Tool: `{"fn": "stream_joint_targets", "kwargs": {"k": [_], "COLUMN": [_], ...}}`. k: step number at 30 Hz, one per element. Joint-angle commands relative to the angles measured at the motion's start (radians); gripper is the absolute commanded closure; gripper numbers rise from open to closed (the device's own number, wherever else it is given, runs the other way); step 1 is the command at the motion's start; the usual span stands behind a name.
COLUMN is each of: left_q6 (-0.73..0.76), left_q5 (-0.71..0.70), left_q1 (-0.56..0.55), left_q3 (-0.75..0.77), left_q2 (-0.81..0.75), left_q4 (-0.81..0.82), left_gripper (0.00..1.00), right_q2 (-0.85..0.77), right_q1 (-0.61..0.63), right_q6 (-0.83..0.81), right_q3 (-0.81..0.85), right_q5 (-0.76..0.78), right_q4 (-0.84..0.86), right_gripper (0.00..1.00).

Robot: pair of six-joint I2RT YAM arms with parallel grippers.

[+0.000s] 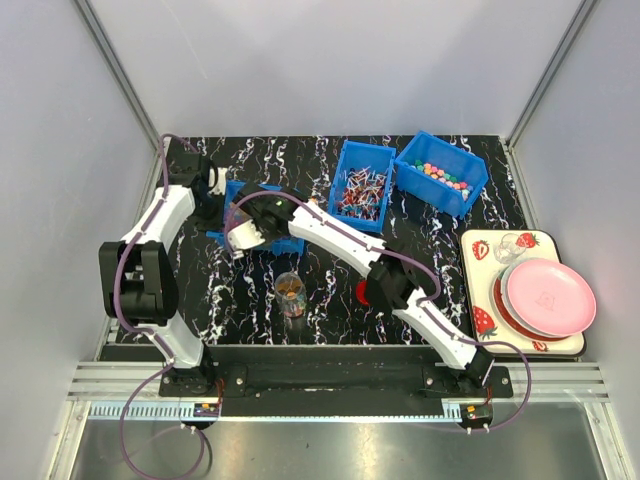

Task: Pack the candies
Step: Scoop the fake candies from the storage box.

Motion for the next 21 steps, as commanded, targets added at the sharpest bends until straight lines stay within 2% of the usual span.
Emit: {"fn": "stream_joint_targets", "kwargs": {"k": [1, 13, 17, 21], "left_q6": [-0.032, -0.011, -0.008, 0.002], "left_q5": [0.103, 0.190, 0.280, 0.382], "left_q1": [-0.007, -0.004, 0.012, 0.087], "left_q3": [0.026, 0.023, 0.023, 0.028], "left_q2": [-0.074, -0.094, -0.092, -0.086], "left_q4": [0.085, 0.087, 0.081, 0.065], "left_gripper": [1.00, 1.00, 1.00, 1.00], "right_q2": [0.024, 0.057, 0.047, 0.044], "right_q1": [0.005, -0.057, -0.079, -0.102], "right_q6": [0.002, 0.191, 0.250, 0.323], "right_q3": [0.039, 0.007, -0.040, -0.062], "right_q5": [-0.116, -0.345, -0.382, -0.426], "right_q4": [0.068, 0.215, 0.271, 0.315], "right_gripper": [1.00, 1.00, 1.00, 1.00]}}
